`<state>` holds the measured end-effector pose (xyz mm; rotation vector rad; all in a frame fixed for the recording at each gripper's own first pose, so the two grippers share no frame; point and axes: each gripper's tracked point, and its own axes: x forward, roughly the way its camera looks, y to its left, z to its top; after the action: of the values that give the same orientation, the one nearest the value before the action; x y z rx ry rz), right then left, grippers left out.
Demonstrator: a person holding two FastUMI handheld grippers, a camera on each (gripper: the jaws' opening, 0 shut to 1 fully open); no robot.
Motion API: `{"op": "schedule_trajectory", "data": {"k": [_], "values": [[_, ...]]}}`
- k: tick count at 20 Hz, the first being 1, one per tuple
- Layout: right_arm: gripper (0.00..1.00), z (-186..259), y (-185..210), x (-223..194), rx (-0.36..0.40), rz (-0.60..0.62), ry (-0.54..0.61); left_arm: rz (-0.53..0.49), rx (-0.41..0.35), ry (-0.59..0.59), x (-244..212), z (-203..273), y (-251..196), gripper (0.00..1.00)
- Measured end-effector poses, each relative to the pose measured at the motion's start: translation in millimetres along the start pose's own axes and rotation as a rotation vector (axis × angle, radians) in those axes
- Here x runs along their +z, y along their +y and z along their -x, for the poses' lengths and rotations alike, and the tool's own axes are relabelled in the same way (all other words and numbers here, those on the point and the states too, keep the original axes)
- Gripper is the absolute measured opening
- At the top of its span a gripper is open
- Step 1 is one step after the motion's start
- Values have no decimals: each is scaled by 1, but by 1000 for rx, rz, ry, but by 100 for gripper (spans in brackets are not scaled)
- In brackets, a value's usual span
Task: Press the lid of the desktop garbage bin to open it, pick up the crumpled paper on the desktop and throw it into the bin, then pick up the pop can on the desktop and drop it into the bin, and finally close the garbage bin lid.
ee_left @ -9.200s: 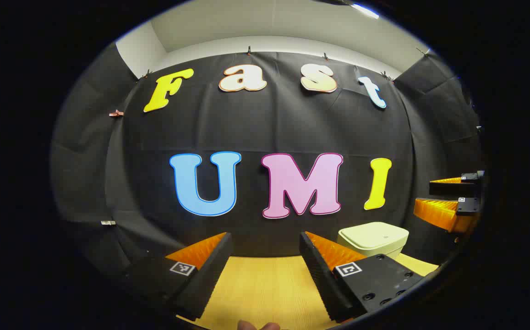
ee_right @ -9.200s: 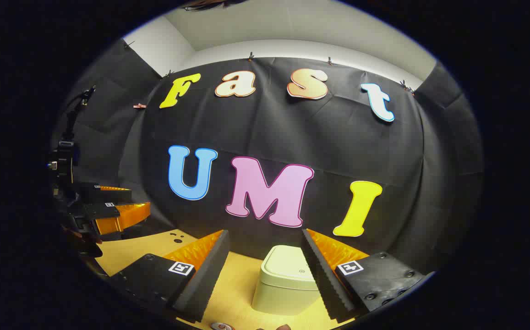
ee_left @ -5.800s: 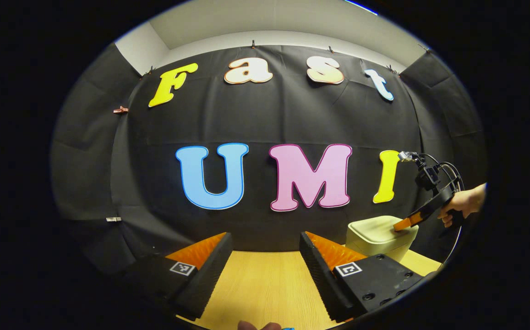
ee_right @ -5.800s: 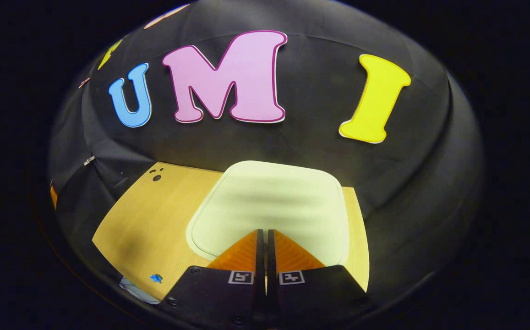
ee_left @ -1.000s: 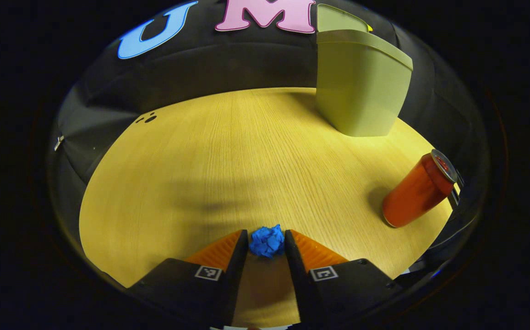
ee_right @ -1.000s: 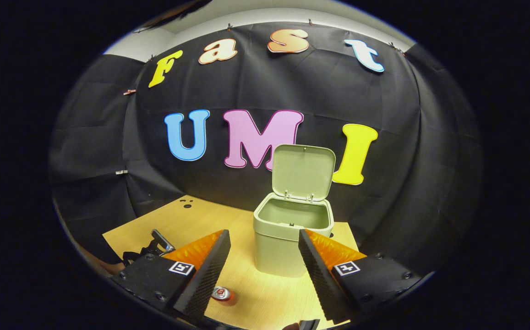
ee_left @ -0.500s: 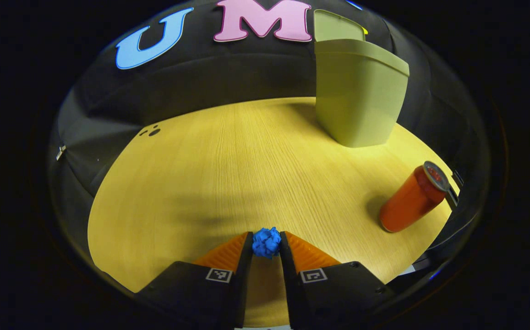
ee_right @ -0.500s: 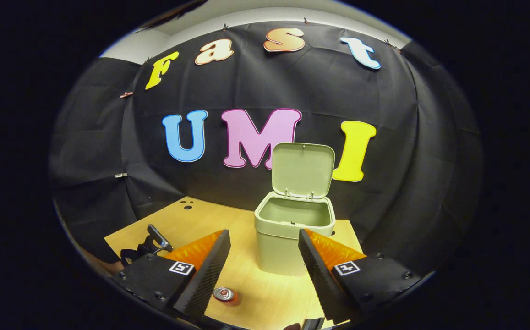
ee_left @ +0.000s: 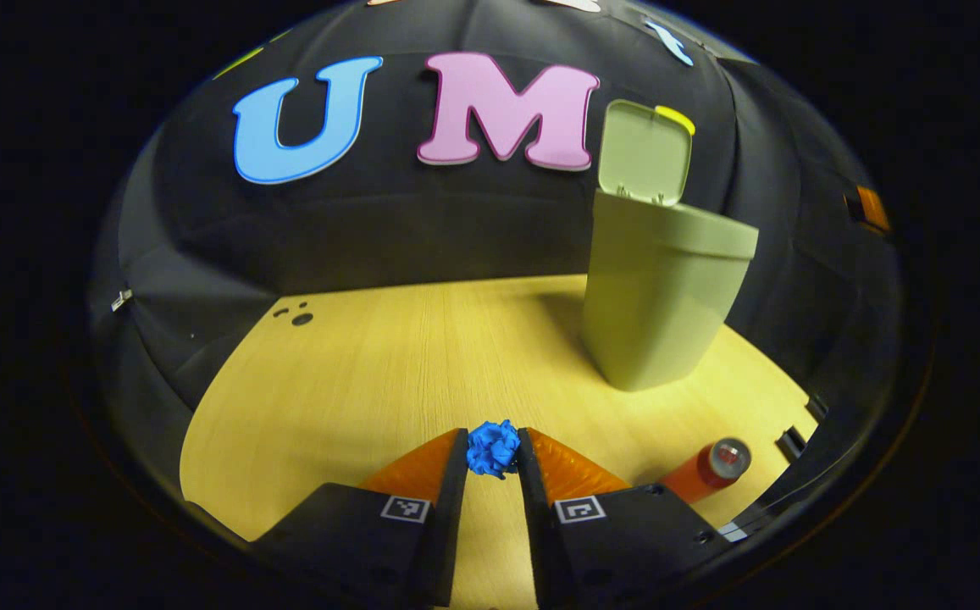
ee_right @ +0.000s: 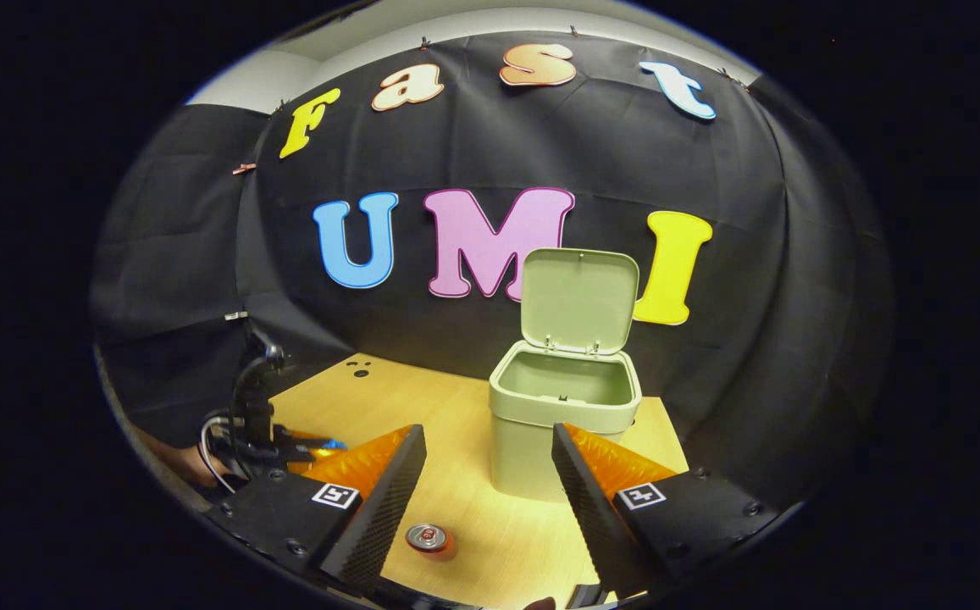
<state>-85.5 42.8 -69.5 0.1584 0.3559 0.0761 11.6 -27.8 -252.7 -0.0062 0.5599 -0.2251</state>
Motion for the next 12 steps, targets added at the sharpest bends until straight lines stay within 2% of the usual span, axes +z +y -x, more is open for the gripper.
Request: {"op": "schedule_trajectory", "data": {"k": [2, 7, 12], "values": [[94, 3, 3, -5, 11, -2, 19, 5, -17, -53, 34, 1, -1, 37], [95, 10, 11, -17, 39, -3, 73, -16, -71, -179, 114, -3, -10, 39], [94, 13, 15, -23, 51, -4, 88, -43, -128, -291, 178, -6, -35, 39]]}}
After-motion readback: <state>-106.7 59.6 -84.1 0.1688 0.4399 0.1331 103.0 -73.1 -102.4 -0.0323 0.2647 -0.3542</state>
